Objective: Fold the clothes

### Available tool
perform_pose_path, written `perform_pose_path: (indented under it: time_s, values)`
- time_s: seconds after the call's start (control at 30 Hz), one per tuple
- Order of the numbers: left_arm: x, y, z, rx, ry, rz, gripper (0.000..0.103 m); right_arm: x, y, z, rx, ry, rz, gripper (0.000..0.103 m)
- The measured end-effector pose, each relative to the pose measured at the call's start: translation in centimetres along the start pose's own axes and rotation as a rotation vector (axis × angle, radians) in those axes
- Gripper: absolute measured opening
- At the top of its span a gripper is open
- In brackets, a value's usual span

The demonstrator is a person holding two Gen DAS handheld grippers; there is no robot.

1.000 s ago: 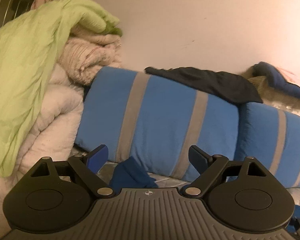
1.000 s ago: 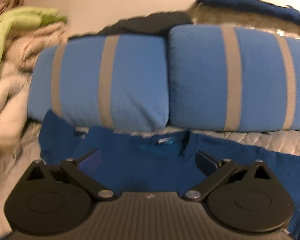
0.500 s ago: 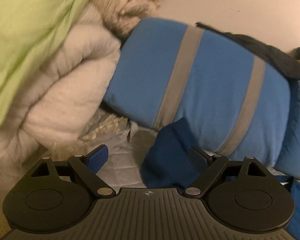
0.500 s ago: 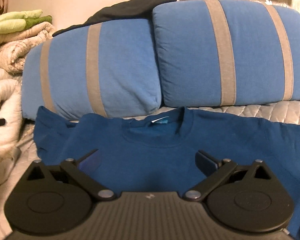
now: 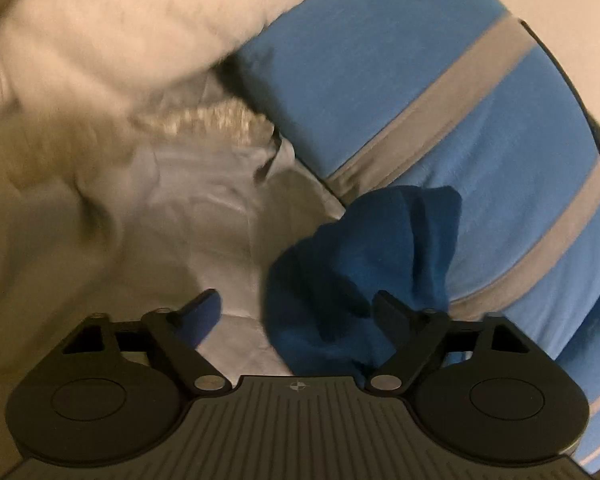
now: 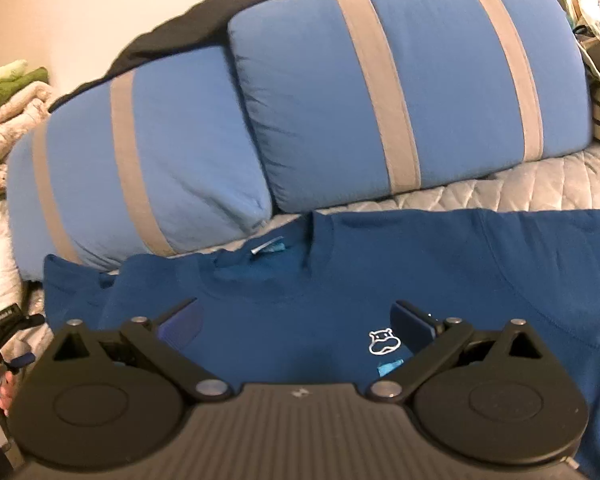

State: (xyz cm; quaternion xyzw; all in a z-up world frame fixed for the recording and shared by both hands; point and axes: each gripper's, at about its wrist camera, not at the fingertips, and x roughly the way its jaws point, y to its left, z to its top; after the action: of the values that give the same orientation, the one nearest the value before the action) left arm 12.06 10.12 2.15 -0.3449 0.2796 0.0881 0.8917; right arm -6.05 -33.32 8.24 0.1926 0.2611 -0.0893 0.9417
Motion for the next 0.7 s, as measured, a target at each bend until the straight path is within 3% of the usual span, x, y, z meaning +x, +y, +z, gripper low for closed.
perform_pose_path:
  time_s: [0.07,0.13,0.37,0.57,0.7]
  values:
    - [0.9,0.1,0.0,-0.037,0.025,-0.029,0.047,0.4,0.2,-0.3,-0.024,0.006,-0.019,0.103]
    - [1.1,-0.3,0.0,-0.054,0.049,-0.060,0.009,0.7,0.2,-0.5,-0.034,0.011,-0.022,0.103]
    - [-1.8,-0.8,0.2,-0.076,0.036,-0.116,0.006,1.1,0.4,-1.4,-0.038,0.012,-0.036,0.103]
    - [-8.2,-4.1,-0.5,0.144,-0.015,-0.194,0.006,0.8,0.2,-1.4,-0.041,-0.025,-0.057,0.103]
    - [-11.5,-6.7,-2.1,0.229,0.006,-0.259,0.006,0.2,0.1,-0.4,-0.044,-0.047,-0.075,0.103]
